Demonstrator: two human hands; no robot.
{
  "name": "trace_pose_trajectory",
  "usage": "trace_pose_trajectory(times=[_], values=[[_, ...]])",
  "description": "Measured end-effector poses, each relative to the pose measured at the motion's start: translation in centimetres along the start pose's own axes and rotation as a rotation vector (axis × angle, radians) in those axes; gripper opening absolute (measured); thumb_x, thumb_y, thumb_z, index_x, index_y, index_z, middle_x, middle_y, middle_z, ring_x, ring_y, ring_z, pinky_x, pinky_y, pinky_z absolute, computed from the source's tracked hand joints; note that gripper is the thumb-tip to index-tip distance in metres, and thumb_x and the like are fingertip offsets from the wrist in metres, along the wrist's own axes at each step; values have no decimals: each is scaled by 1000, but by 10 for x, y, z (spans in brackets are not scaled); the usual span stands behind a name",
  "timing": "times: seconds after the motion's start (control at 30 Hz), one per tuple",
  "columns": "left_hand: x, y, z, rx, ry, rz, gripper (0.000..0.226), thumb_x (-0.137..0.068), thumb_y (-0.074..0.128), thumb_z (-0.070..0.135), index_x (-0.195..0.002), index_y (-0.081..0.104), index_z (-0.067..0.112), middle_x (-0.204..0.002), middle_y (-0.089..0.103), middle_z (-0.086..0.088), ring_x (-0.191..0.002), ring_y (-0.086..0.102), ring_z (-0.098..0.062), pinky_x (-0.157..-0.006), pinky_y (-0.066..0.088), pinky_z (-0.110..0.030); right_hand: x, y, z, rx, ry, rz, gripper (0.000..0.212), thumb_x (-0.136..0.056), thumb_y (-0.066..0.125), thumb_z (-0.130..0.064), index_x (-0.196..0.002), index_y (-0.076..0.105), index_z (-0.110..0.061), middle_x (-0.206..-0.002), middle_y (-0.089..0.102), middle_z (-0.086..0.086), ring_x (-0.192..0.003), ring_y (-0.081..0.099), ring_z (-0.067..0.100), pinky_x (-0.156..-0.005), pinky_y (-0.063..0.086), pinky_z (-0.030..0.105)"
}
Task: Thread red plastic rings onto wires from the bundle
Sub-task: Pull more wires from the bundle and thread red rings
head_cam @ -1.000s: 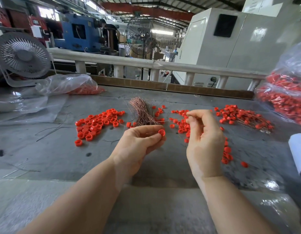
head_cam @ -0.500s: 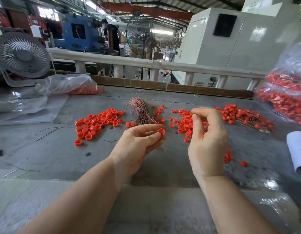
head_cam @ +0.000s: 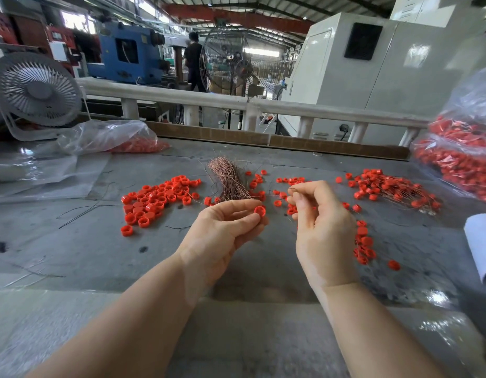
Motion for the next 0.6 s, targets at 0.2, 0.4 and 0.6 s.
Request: trace_pose_trajectory(times=[0.2, 0.4, 0.6], values=[[0, 0, 0, -17, 11, 5, 18, -81, 55, -13, -82, 65, 3, -66, 69, -5, -63, 68, -11, -60, 55, -17, 1, 4, 1, 36, 3, -45, 7, -88, 58, -4, -88, 65, -5, -79, 67, 3, -72, 62, 22, -68, 46, 30], [0, 0, 1, -15, 13, 1, 17, -80, 56, -12, -83, 65, 2, -66, 69, -5, -63, 68, -10, -64, 56, -18, 2, 16, -2, 29, -24, -172, 7, -85, 61, 0, -85, 68, -4, -80, 67, 5, -77, 62, 22, -71, 46, 29], [-1, 2, 1, 38, 12, -22, 18, -79, 55, -13, -83, 64, 3, -68, 70, -5, -65, 69, -11, -64, 56, -18, 2, 14, -7, 7, -66, -157, 10, -85, 61, 1, -86, 69, -4, -82, 65, 4, -78, 61, 19, -72, 46, 27]])
Point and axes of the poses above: each hand's wrist, its own x-axis away from the middle knuckle, its own y-axis out of the palm, z = x × y, the point moved 8 cm from there along -x, towards the middle knuckle
